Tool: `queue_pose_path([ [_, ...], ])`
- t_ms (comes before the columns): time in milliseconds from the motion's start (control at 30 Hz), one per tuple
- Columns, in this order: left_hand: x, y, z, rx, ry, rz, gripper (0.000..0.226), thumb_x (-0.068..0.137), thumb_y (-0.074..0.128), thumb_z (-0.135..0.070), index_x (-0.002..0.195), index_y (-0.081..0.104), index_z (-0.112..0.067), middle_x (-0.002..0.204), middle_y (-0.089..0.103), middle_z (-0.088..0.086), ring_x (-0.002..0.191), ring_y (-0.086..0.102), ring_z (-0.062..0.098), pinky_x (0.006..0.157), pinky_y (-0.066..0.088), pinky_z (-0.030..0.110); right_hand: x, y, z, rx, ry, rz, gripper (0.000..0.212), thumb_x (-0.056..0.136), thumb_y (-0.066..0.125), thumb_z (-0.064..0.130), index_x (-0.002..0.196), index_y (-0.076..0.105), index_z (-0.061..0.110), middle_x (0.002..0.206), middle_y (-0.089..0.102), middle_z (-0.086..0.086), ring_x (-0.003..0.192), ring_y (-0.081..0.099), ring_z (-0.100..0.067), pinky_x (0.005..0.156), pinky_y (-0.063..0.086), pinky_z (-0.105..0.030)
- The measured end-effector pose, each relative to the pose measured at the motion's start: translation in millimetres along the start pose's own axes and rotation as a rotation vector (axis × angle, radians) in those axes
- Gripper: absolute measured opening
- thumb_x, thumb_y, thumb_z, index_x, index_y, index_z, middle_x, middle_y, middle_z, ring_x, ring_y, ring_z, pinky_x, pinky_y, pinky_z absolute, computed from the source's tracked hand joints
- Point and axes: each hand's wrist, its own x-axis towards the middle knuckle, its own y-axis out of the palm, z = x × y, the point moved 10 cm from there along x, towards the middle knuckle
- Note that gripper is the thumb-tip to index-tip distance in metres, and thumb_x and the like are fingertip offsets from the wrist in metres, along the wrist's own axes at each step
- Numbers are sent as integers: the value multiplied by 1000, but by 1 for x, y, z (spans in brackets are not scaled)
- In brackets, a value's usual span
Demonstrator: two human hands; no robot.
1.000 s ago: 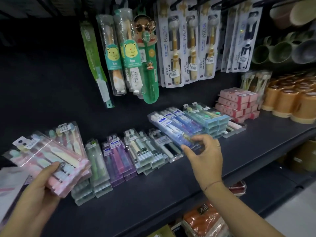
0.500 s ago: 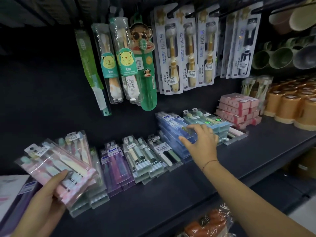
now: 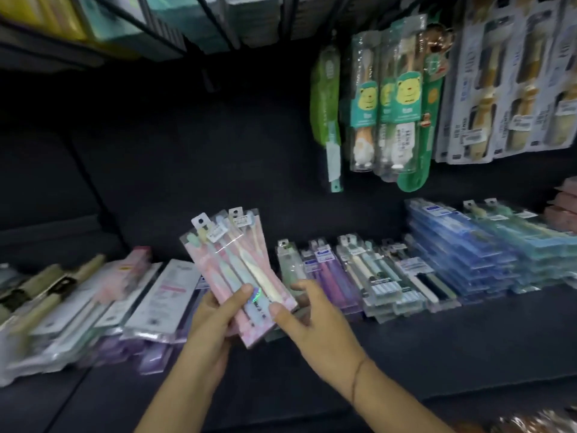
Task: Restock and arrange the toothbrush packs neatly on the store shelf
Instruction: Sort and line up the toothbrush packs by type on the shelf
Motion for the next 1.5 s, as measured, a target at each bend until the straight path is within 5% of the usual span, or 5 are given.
queue_pose_path([
  [433,-9,-103,19,213,-74,-300,58,92,43,-59,121,63,-13,113,70,10,106,66,30,98,50,44,-15,129,-45,625,470,-27,26,99,54,25,106,50,0,59,66,-10,43,57,-18,41,47,-25],
  [633,5,-113,-14,1304,517,-339,17,92,55,-6,95,71,-9,105,63,10,95,59,33,82,49,46,-20,121,-63,658,550,-162,25,99,53,22,93,61,-1,50,58,-8,39,50,-16,37,42,-23],
  [1067,34,-122,14,1759,431,-324,43,79,68,-59,93,76,-19,133,60,14,131,50,36,117,-3,49,-20,110,-56,833,501,-205,11,99,51,8,94,57,1,100,62,-17,93,67,-25,86,56,-36],
  [1333,27,-121,-7,1421,497,-478,29,74,69,-40,56,63,-17,108,71,7,119,57,32,115,12,46,-18,114,-30,-544,24,-9,74,97,56,26,149,8,49,151,6,11,119,49,-12,90,49,-19],
  [1500,9,-138,-33,1106,578,-620,37,81,54,-41,73,68,-8,90,68,5,89,59,27,90,42,44,12,118,-29,-916,-135,-144,85,40,97,18,119,67,27,118,60,-11,66,64,-19,44,49,-24],
])
